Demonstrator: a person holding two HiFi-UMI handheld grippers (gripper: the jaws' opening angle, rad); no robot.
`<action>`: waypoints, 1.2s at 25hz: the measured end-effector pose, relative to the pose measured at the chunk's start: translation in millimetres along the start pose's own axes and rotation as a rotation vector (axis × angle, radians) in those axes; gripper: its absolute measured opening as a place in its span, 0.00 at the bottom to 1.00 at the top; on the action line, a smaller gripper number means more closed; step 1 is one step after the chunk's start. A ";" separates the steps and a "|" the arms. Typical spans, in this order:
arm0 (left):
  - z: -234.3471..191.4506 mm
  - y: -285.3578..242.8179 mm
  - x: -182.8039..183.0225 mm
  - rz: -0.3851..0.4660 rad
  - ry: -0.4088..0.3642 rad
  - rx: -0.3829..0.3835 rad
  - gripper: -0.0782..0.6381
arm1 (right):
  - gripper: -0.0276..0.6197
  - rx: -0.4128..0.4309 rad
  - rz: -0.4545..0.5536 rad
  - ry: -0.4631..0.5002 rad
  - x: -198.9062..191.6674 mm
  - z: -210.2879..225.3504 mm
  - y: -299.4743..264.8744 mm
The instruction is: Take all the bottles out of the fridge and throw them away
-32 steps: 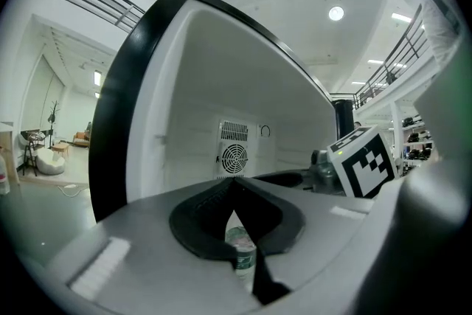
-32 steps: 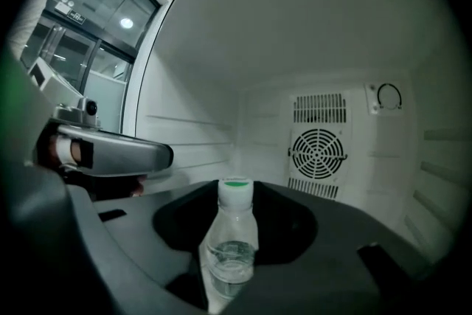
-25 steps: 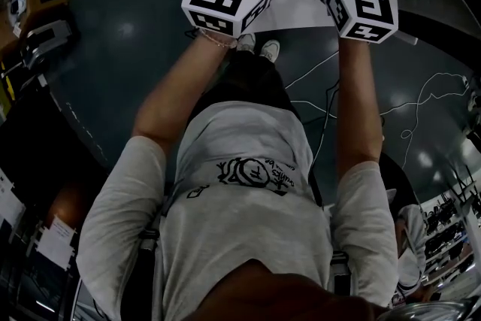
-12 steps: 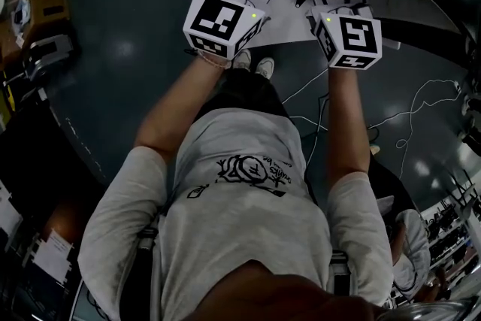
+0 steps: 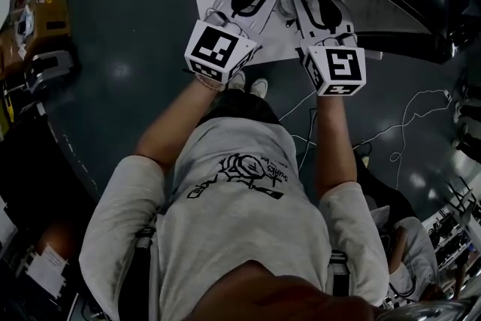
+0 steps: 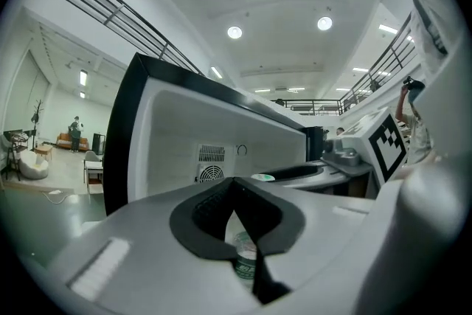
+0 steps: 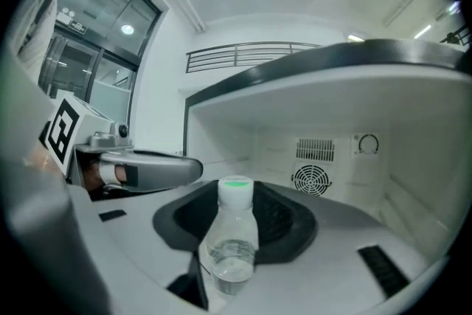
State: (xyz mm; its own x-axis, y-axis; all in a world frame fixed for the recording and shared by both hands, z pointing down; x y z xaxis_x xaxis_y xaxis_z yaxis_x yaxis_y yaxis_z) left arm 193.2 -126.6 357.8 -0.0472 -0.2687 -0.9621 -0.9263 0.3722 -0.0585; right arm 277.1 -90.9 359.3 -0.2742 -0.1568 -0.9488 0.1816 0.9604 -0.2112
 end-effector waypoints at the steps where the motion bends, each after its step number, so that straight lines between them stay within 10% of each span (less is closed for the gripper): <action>1: 2.2 1.3 0.8 0.000 0.003 -0.004 0.12 | 0.27 -0.001 0.003 0.003 4.0 -0.7 2.8; 30: 75.7 50.9 65.9 0.075 0.010 -0.155 0.12 | 0.27 -0.015 0.047 0.013 79.3 -16.1 90.4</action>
State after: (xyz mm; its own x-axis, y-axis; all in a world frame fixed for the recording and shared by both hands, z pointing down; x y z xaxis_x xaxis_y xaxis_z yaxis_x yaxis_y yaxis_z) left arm 171.2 -58.2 271.2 -0.1208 -0.2543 -0.9595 -0.9665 0.2506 0.0553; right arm 256.5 -12.8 268.8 -0.2781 -0.1083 -0.9544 0.1800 0.9701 -0.1625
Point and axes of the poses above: the fingertips, and each gripper's own axes: y backward along the fingers, z to its right, x out of its top, the point moved 4 cm from there along y, backward along the fingers, and after that the axes turned 11 degrees about y, right-handed, at the moved point
